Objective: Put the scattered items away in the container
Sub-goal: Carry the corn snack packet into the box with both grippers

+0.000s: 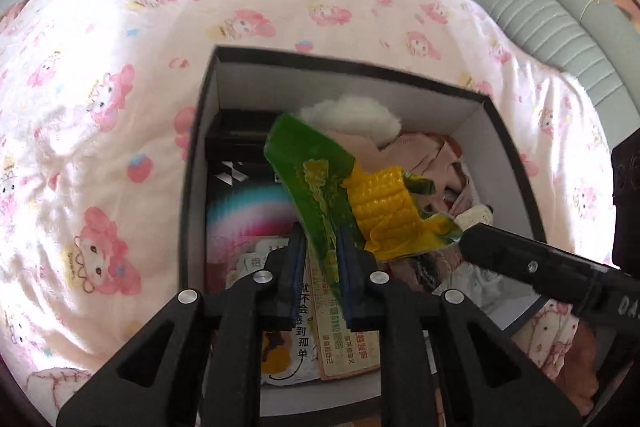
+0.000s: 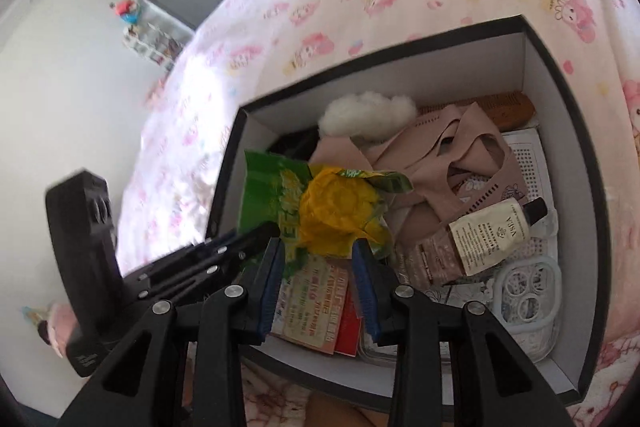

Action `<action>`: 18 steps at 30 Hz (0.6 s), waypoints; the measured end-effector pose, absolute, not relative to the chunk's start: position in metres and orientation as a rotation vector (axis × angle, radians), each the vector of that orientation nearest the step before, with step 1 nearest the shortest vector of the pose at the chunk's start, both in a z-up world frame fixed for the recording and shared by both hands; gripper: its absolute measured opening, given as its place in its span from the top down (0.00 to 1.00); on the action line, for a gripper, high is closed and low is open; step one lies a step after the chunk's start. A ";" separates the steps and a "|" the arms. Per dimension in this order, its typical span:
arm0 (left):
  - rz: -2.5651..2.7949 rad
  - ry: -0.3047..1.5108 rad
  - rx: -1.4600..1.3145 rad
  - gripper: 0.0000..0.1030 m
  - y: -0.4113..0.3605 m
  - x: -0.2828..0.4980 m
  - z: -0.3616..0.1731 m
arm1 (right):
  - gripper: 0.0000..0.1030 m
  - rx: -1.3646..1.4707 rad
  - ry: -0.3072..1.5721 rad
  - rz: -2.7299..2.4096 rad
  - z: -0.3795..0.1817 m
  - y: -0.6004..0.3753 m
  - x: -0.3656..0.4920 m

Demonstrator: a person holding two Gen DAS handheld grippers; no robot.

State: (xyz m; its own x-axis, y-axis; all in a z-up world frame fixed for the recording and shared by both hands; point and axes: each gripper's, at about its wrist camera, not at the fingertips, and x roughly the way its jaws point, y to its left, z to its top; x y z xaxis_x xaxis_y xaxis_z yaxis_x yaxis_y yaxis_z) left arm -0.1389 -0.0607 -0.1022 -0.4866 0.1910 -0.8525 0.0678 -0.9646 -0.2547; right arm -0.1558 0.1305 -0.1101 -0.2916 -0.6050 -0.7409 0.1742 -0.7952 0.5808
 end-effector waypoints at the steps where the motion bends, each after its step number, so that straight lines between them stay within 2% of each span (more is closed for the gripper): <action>1: 2.664 -0.397 -1.512 0.86 -0.064 -0.134 -0.097 | 0.69 1.464 -0.545 -2.147 -0.108 0.134 -0.155; 6: 2.684 -0.458 -1.395 0.85 -0.073 -0.122 -0.086 | 0.69 1.525 -0.456 -2.246 -0.111 0.133 -0.157; 11: 2.645 -0.424 -1.363 0.85 -0.070 -0.121 -0.082 | 0.69 1.561 -0.458 -2.290 -0.120 0.135 -0.170; 14: 2.630 -0.434 -1.449 0.75 -0.068 -0.131 -0.092 | 0.69 1.568 -0.443 -2.296 -0.124 0.130 -0.176; 16: 2.608 -0.479 -1.539 0.74 -0.072 -0.138 -0.102 | 0.69 1.589 -0.435 -2.266 -0.130 0.125 -0.180; 18: 2.641 -0.522 -1.469 0.74 -0.077 -0.135 -0.096 | 0.69 1.598 -0.427 -2.225 -0.135 0.118 -0.183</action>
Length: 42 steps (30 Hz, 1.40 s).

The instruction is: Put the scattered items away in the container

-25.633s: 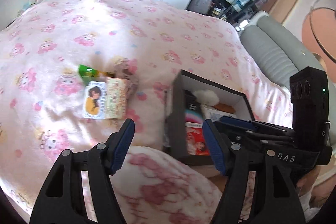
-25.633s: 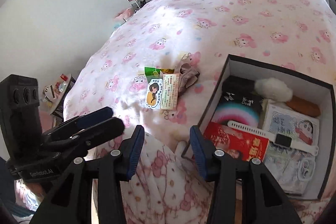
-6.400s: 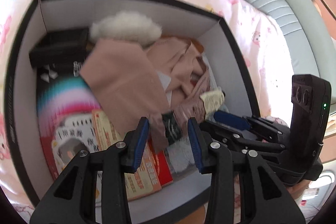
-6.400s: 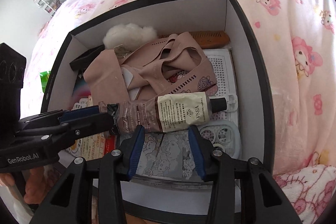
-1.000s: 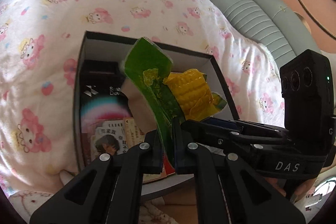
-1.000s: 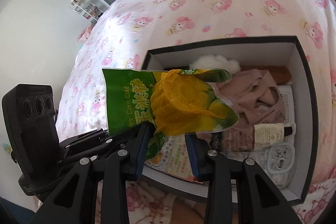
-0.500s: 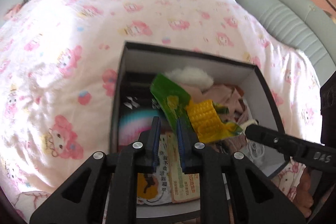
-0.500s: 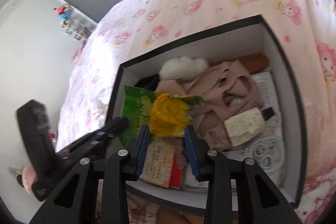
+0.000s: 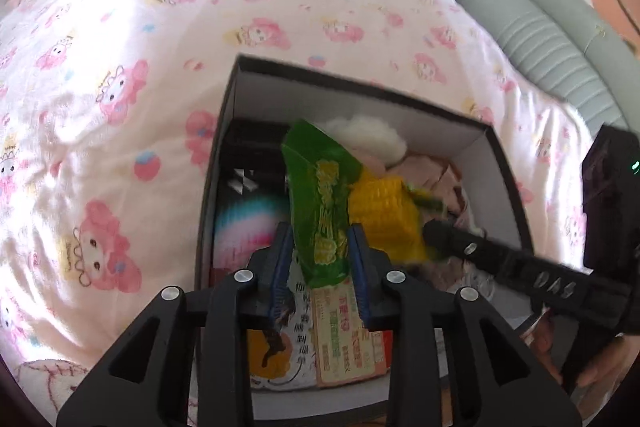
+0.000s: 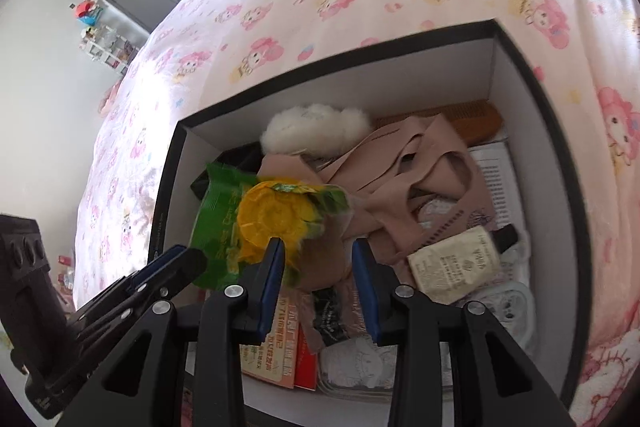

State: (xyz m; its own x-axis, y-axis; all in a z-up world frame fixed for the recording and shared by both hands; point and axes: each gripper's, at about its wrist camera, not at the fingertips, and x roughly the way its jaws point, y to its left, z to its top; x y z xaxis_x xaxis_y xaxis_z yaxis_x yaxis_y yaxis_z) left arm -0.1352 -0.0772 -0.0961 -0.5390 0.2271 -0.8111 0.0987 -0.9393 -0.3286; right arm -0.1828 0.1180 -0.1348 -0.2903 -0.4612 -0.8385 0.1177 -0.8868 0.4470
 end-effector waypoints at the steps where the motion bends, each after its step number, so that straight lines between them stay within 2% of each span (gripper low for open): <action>1: 2.672 -0.526 -1.403 0.74 -0.078 -0.131 -0.089 | 0.69 1.588 -0.419 -2.210 -0.135 0.113 -0.183; 3: 2.723 -0.519 -1.286 0.74 -0.078 -0.122 -0.077 | 0.69 1.557 -0.396 -2.181 -0.134 0.103 -0.185; 6: 2.681 -0.527 -1.278 0.74 -0.078 -0.121 -0.077 | 0.69 1.507 -0.385 -2.157 -0.127 0.092 -0.187; 10: 2.580 -0.524 -1.411 0.74 -0.073 -0.135 -0.089 | 0.69 1.482 -0.442 -2.243 -0.116 0.105 -0.182; 13: 2.520 -0.442 -1.562 0.74 -0.058 -0.159 -0.104 | 0.69 1.527 -0.497 -2.323 -0.116 0.121 -0.177; 16: 2.458 -0.387 -1.689 0.76 -0.046 -0.181 -0.118 | 0.70 1.573 -0.451 -2.254 -0.125 0.112 -0.177; 23: 2.359 -0.568 -1.678 0.75 -0.060 -0.179 -0.137 | 0.70 1.598 -0.458 -2.255 -0.143 0.112 -0.193; 27: 2.415 -0.579 -1.568 0.75 -0.063 -0.173 -0.124 | 0.70 1.571 -0.402 -2.322 -0.135 0.110 -0.197; 34: 2.435 -0.542 -1.594 0.72 -0.060 -0.174 -0.127 | 0.68 1.570 -0.327 -2.328 -0.126 0.110 -0.196; 35: 2.462 -0.534 -1.556 0.68 -0.060 -0.169 -0.121 | 0.68 1.555 -0.314 -2.358 -0.120 0.112 -0.192; 36: 2.493 -0.515 -1.522 0.57 -0.060 -0.166 -0.114 | 0.68 1.538 -0.290 -2.389 -0.112 0.114 -0.187; 39: 2.628 -0.378 -1.415 0.33 -0.051 -0.154 -0.080 | 0.64 1.485 -0.186 -2.467 -0.088 0.114 -0.172; 40: 2.668 -0.354 -1.370 0.30 -0.050 -0.148 -0.068 | 0.57 1.458 -0.143 -2.508 -0.078 0.115 -0.166; 42: 2.759 -0.320 -1.288 0.13 -0.052 -0.141 -0.041 | 0.44 1.391 -0.066 -2.606 -0.052 0.122 -0.149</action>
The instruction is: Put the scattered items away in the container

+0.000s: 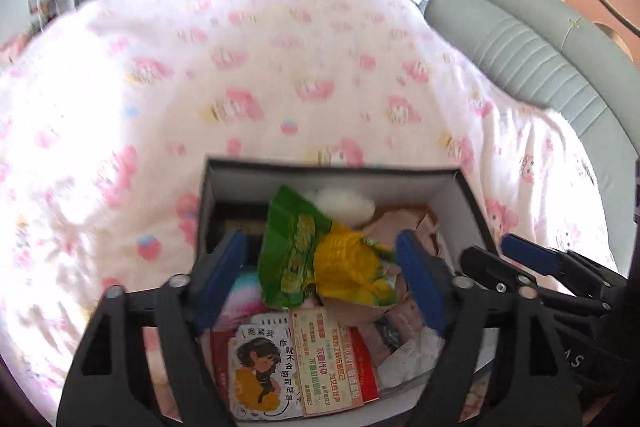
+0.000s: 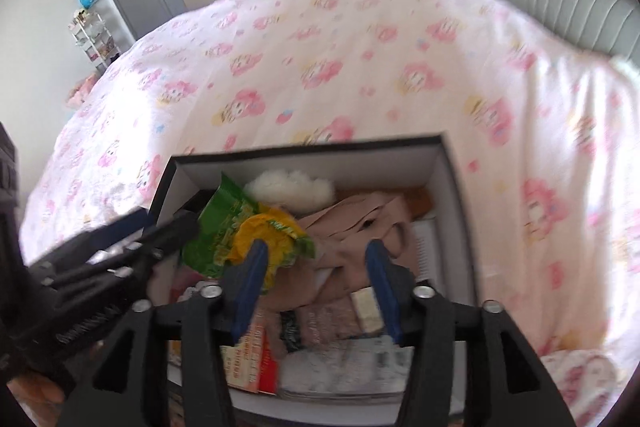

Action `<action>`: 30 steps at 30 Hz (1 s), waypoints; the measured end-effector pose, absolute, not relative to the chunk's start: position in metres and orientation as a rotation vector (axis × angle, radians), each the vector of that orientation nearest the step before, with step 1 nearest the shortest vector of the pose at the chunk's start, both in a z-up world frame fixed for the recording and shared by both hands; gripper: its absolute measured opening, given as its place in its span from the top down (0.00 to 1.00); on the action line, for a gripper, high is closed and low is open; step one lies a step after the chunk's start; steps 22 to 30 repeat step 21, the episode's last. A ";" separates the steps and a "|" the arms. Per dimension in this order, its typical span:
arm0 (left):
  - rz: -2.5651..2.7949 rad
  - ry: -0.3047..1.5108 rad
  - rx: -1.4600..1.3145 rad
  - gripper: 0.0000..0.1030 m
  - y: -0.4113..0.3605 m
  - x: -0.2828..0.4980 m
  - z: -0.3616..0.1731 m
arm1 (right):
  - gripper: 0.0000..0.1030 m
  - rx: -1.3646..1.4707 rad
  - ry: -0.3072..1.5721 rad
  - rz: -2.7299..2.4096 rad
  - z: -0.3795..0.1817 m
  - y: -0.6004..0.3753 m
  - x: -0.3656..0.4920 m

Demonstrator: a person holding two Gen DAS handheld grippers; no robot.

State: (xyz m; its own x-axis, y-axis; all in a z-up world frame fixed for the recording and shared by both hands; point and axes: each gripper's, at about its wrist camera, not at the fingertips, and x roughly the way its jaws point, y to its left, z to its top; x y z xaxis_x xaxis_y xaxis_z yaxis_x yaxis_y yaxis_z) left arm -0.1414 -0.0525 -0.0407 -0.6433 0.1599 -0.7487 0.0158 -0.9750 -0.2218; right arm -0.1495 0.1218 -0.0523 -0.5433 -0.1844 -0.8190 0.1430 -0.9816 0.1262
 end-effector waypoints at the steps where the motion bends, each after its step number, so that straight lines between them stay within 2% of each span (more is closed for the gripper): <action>1: 2.813 -0.299 -1.252 0.09 -0.051 -0.133 -0.027 | 0.35 1.359 -0.048 -2.645 -0.040 0.126 -0.142; 3: 2.870 -0.268 -1.184 0.01 -0.046 -0.119 -0.005 | 0.22 1.271 -0.047 -2.724 -0.012 0.138 -0.123; 4: 2.884 -0.256 -1.150 0.01 -0.044 -0.108 0.006 | 0.21 1.229 -0.051 -2.758 -0.001 0.142 -0.114; 8: 2.923 -0.261 -1.051 0.01 -0.041 -0.066 0.033 | 0.20 1.153 -0.047 -2.817 0.027 0.158 -0.077; 13: 2.945 -0.251 -1.018 0.01 -0.033 -0.023 0.037 | 0.20 1.126 -0.049 -2.855 0.030 0.170 -0.034; 17: 2.964 -0.144 -1.059 0.01 -0.022 -0.014 0.039 | 0.20 1.107 0.010 -2.851 0.029 0.170 -0.012; 30: 2.973 -0.138 -1.010 0.01 -0.016 0.001 0.050 | 0.20 1.082 0.003 -2.849 0.036 0.174 -0.005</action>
